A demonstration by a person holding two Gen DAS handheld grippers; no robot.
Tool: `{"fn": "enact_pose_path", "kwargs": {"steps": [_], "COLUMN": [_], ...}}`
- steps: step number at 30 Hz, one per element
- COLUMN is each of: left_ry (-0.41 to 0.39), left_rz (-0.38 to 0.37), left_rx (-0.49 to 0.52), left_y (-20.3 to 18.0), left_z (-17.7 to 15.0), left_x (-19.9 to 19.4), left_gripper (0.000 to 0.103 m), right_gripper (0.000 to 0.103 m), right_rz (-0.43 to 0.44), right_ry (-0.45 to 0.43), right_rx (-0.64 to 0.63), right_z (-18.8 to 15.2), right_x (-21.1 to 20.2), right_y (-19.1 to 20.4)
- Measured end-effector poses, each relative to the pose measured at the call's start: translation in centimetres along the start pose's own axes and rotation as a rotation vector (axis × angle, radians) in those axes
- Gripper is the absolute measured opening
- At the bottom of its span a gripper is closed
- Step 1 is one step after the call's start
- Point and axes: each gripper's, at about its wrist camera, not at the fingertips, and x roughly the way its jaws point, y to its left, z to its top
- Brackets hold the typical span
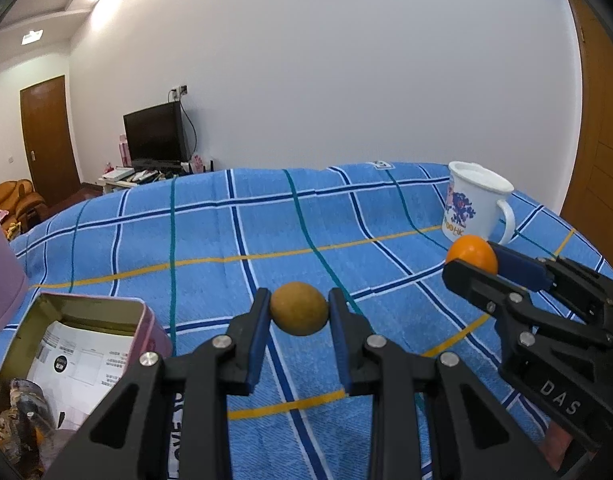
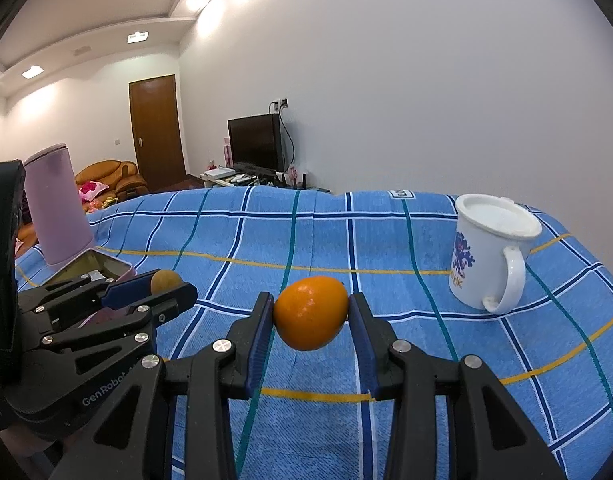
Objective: Organize fruits
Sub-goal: 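Lift both held fruits and carry them toward the tin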
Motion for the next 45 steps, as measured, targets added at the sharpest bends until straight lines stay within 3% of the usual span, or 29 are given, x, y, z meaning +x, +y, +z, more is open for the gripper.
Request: {"fn": "enact_pose_path", "kwargs": {"steps": [26,45], "left_ry": [-0.101,-0.110], "left_rz": [0.023,0.025], "left_rx": [-0.016,-0.020], "left_y": [0.4,0.6], "left_z": [-0.4,-0.9], "left_x": [-2.3,-3.2], "left_gripper": [0.030,0.030], "right_gripper": [0.040,0.040], "right_rz": [-0.022,-0.010], "right_ry": [-0.102,-0.121], "right_rx": [-0.032,-0.045], "right_z": [-0.2,-0.5], "right_x": [-1.9,-2.7], "right_y": [0.7,1.4]}}
